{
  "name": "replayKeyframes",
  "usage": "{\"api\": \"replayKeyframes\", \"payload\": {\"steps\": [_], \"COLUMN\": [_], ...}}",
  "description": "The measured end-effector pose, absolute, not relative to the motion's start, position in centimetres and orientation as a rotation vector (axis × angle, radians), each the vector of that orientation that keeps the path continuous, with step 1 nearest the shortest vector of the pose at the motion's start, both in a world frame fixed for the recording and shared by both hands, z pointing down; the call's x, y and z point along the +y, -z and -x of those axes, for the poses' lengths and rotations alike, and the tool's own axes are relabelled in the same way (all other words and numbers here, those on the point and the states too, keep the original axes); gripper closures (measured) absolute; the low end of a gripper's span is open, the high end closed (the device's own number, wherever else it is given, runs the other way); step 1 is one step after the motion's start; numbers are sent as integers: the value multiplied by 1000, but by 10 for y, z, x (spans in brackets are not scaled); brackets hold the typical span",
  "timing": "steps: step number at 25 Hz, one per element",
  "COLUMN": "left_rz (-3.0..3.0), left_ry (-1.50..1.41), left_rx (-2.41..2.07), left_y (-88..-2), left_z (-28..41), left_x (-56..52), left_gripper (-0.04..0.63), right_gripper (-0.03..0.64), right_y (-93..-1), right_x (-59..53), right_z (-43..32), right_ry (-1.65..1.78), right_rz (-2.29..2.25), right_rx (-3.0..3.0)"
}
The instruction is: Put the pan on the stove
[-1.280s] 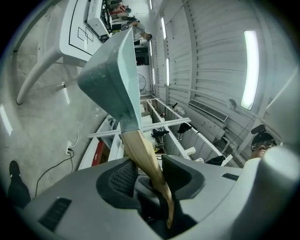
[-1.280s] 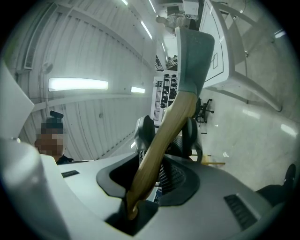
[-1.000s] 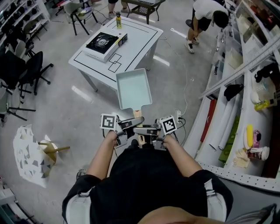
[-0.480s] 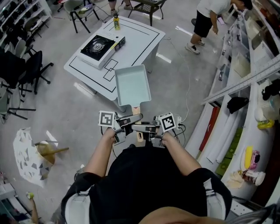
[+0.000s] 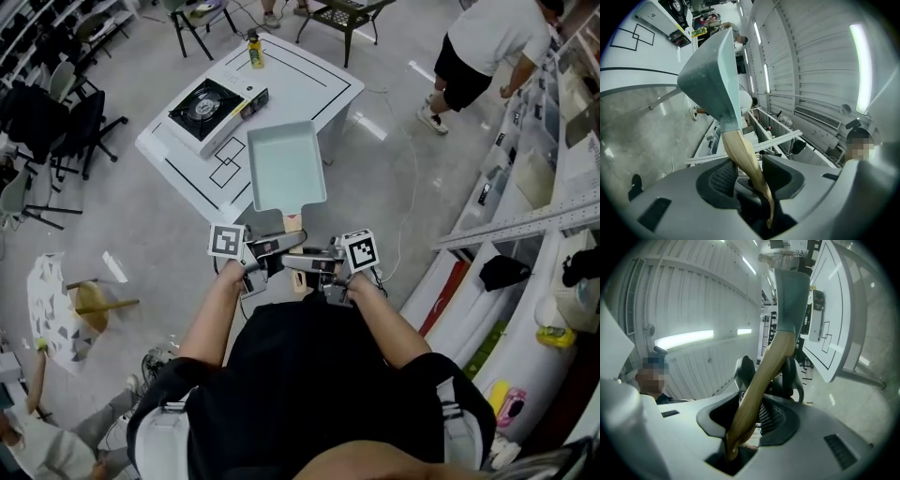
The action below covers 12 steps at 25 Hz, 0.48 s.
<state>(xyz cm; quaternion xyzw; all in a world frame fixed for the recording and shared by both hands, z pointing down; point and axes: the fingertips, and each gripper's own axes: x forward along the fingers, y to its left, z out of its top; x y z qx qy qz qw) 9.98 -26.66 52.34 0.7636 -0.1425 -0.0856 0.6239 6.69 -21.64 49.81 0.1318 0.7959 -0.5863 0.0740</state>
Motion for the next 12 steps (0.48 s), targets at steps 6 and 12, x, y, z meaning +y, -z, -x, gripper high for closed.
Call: {"api": "replayKeyframes", "payload": {"steps": [6, 12], "left_rz": [-1797, -1756], "left_ry": [213, 237], "left_rx": [-376, -394], "left_y": [-520, -521], "left_z": [-136, -158], "left_x": [-311, -334], "left_gripper": [430, 430], "right_gripper": [479, 478], "right_y": [-493, -495], "right_x": [-257, -282], "right_z": [-106, -128], "right_ry": [1754, 1753], "right_rz": [-457, -493], "right_rx": [2398, 2382]}}
